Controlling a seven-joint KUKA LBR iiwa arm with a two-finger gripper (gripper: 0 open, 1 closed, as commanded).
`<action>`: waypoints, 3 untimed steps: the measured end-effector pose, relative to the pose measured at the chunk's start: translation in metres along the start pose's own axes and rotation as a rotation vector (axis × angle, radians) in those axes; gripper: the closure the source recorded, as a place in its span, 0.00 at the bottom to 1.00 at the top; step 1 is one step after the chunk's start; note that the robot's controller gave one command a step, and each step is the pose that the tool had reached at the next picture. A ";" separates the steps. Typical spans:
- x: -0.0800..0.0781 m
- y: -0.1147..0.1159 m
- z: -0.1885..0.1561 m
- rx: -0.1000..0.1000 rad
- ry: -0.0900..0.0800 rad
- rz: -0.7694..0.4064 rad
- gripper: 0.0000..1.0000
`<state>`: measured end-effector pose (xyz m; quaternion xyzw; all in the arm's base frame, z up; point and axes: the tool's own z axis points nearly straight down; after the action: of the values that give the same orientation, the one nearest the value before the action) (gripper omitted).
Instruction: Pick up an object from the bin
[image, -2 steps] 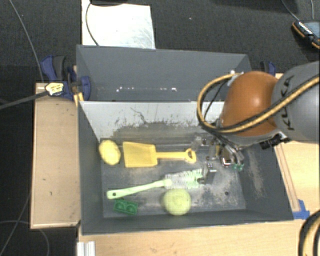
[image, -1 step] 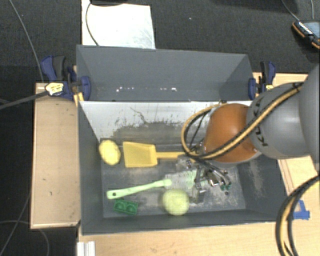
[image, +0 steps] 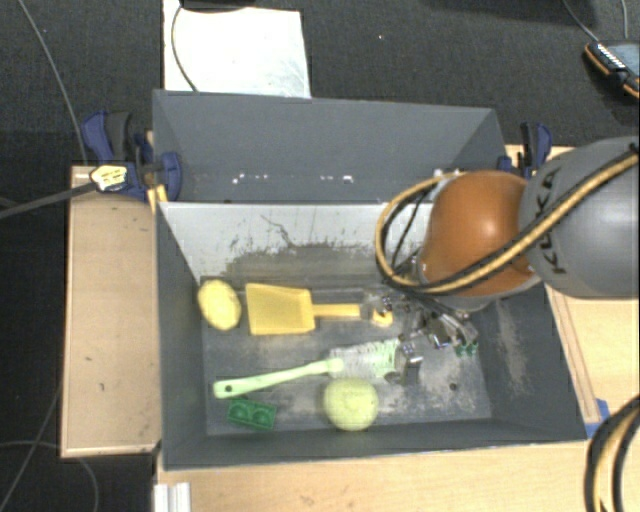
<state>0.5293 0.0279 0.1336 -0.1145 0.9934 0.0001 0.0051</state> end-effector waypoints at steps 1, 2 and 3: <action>0.010 -0.001 0.057 -0.005 0.018 0.007 0.00; 0.012 -0.007 0.062 -0.001 0.000 -0.034 0.00; 0.010 -0.001 0.057 -0.005 0.014 0.007 1.00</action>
Offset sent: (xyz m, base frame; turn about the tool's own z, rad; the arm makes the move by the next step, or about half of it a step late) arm -0.0102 -0.0107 -0.0636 -0.0421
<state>0.5209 0.0246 0.0769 -0.1109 0.9938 0.0020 -0.0020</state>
